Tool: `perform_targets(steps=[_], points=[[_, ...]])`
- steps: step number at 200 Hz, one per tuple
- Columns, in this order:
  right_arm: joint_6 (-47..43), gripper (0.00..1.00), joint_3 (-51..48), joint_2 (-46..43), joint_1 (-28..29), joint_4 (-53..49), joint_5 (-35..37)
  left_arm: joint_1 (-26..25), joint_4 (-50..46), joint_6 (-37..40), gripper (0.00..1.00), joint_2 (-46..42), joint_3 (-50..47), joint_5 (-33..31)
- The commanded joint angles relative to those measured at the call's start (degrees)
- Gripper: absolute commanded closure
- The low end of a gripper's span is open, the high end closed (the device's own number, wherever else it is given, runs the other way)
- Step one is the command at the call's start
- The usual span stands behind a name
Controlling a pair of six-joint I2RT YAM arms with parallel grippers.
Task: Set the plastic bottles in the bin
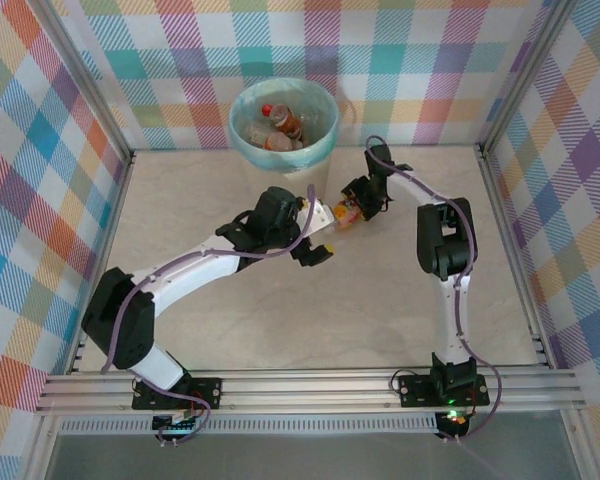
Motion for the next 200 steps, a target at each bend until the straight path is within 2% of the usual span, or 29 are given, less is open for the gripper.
perform_targets(steps=[1, 56, 102, 148, 200], points=[[-4.1, 0.38, -2.1, -8.3, -0.4, -0.4, 2.1, -0.1, 3.6, -2.0, 0.00, -4.4, 0.1, -0.1], [-12.7, 0.39, -8.5, -22.0, -0.4, -2.3, 5.6, 0.1, 5.3, -5.5, 0.00, -7.1, 5.0, 4.3], [-20.1, 0.41, -7.6, -31.3, -0.2, -7.5, 8.7, 0.1, 5.3, -7.7, 0.00, -8.5, 9.8, 6.6], [-26.4, 0.44, 0.3, -36.6, 0.9, -15.3, 10.4, 0.2, 2.6, -11.4, 0.00, -8.5, 15.4, 4.2], [-27.6, 0.45, 12.4, -36.4, 2.4, -18.9, 4.7, 1.5, -6.2, -15.8, 0.00, -7.7, 24.7, -1.3]])
